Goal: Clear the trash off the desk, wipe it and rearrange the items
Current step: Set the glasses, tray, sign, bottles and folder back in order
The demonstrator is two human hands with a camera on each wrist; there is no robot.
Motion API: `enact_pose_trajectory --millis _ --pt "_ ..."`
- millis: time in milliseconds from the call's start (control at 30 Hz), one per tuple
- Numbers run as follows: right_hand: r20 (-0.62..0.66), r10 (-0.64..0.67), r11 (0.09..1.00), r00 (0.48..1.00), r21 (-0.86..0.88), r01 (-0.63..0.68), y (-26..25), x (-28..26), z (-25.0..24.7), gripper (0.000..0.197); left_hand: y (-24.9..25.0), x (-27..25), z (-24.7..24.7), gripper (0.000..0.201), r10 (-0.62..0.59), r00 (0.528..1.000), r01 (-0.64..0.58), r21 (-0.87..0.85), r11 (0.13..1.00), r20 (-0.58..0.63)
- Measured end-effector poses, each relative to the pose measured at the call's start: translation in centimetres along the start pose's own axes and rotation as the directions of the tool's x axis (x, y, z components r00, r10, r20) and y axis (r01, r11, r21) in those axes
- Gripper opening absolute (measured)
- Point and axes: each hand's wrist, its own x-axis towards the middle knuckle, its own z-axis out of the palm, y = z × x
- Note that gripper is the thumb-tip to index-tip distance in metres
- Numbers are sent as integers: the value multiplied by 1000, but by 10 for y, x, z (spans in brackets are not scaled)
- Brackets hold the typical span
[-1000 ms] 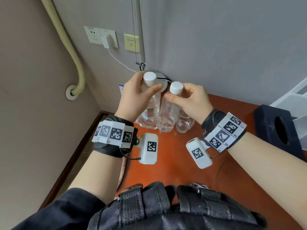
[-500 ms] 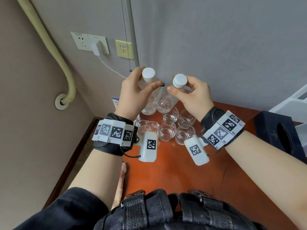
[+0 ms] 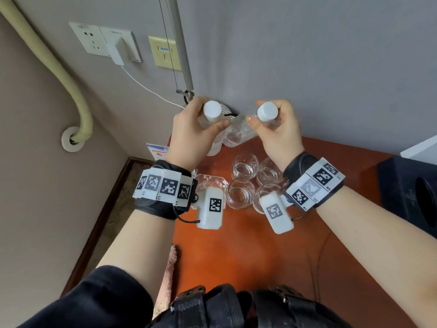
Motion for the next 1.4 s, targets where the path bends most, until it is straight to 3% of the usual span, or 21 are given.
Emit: enact_pose_trajectory --millis 167,400,633,967,1200,1400 --pt "50 63 994 997 -92 -59 14 3 11 33 -16 11 11 40 -20 995 10 105 994 97" --pt "190 69 973 979 -231 -24 28 1 31 41 -35 18 11 39 -88 961 15 268 963 262" --pt "347 103 942 932 -334 20 30 5 41 40 -44 22 4 35 -159 938 62 302 951 308" --pt "441 117 923 890 -380 66 36 4 42 44 -53 24 4 42 -176 916 38 359 933 361" --pt "584 220 831 781 -531 163 32 1 37 55 -48 24 -7 42 -293 842 38 491 870 454" --pt "568 244 838 786 -532 124 27 -4 38 53 -45 25 -13 46 -325 808 46 497 867 492"
